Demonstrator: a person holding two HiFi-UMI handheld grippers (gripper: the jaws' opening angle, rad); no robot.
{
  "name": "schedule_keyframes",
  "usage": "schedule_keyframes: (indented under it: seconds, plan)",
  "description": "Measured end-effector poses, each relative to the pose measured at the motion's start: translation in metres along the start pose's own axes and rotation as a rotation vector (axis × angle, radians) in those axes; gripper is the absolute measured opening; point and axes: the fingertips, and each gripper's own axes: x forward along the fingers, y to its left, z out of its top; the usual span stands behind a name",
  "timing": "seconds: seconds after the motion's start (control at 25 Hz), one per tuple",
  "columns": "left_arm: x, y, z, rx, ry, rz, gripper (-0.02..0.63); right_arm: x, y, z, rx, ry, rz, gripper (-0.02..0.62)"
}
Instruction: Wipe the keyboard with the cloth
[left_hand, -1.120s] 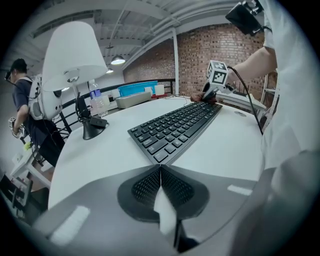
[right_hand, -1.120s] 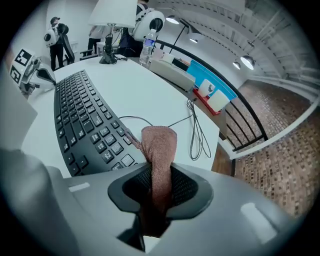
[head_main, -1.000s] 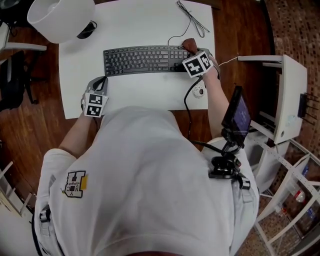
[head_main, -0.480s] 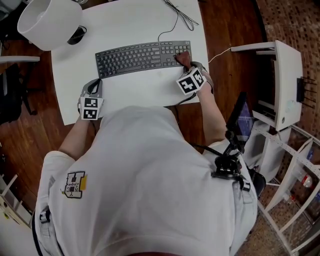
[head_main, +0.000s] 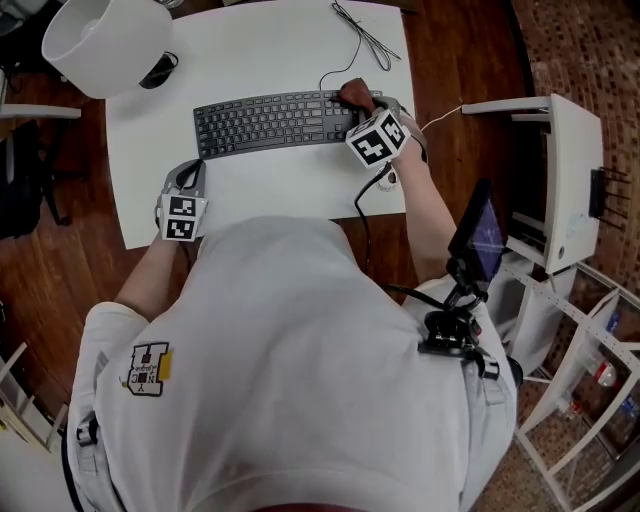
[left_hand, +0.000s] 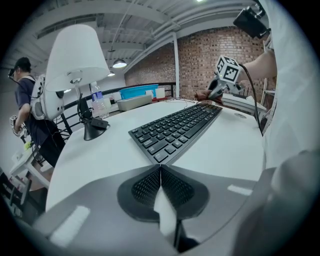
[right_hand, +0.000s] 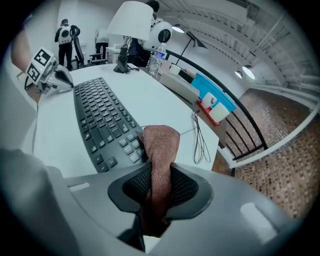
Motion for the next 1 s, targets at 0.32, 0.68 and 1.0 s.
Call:
schedule_keyframes:
  seconds: [0.32,0.68,1.0]
  plan:
    - [-0.002,-0.001,0.003,-0.006,0.008,0.002,0.002,0.037,0.008,0.029,-0.051,0.044,0.061,0.094]
    - [0.002,0.001,-0.001,-0.006,-0.003,-0.003,0.002,0.018,0.044,-0.002,-0.097,0.068,0.079,0.094]
    - [-0.001,0.0,0.001,-0.01,-0.02,-0.003,0.002,-0.006,0.084,-0.034,-0.136,0.084,0.095,0.094]
